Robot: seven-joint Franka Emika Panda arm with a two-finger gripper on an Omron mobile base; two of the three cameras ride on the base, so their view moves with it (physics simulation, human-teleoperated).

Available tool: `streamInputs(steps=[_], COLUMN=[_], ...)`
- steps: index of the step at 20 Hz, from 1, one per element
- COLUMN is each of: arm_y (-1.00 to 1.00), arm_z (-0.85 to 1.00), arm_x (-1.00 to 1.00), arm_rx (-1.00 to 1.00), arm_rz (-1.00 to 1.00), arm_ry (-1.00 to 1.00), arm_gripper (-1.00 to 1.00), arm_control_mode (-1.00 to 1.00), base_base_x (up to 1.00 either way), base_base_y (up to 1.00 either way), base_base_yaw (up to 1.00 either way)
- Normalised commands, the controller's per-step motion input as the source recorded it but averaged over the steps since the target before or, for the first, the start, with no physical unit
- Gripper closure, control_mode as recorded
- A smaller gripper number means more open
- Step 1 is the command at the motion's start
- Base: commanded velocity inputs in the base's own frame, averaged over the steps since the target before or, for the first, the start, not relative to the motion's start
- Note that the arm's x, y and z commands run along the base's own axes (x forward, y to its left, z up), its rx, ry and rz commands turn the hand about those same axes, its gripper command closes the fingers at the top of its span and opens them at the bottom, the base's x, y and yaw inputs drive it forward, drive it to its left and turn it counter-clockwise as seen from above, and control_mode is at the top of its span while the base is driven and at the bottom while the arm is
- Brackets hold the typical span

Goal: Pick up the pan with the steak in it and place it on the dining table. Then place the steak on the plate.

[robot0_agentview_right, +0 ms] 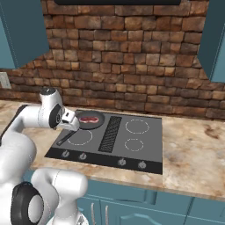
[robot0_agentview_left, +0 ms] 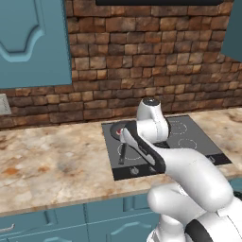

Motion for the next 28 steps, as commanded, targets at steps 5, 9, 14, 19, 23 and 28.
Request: streamInputs(steps=[5,9,14,19,23,28], arm_y=[0.16,0.15,0.13,0.13,0.12,0.12], arm_z=[-0.46,-0.40,-0.32,-0.31,-0.28,-0.25], arm_x=[0.22,0.23,0.26,0.26,0.24,0.21], arm_rx=[0.00,0.00,0.00,0.00,0.00,0.00], arm_rz=[-0.03,-0.04,-0.04,-0.05,-0.04,-0.04], arm_ry=[0.00,0.00,0.00,0.00,0.00,0.00], arm_gripper=[-1.00,-1.00,-1.00,-1.00,-1.00,-1.00], arm_control_mode=[-1.00,-1.00,-1.00,-1.00,-1.00,-1.00], base_base_x=[0.00,0.00,0.00,0.00,0.00,0.00], base_base_y=[0.00,0.00,0.00,0.00,0.00,0.00], base_base_yaw=[0.00,0.00,0.00,0.00,0.00,0.00])
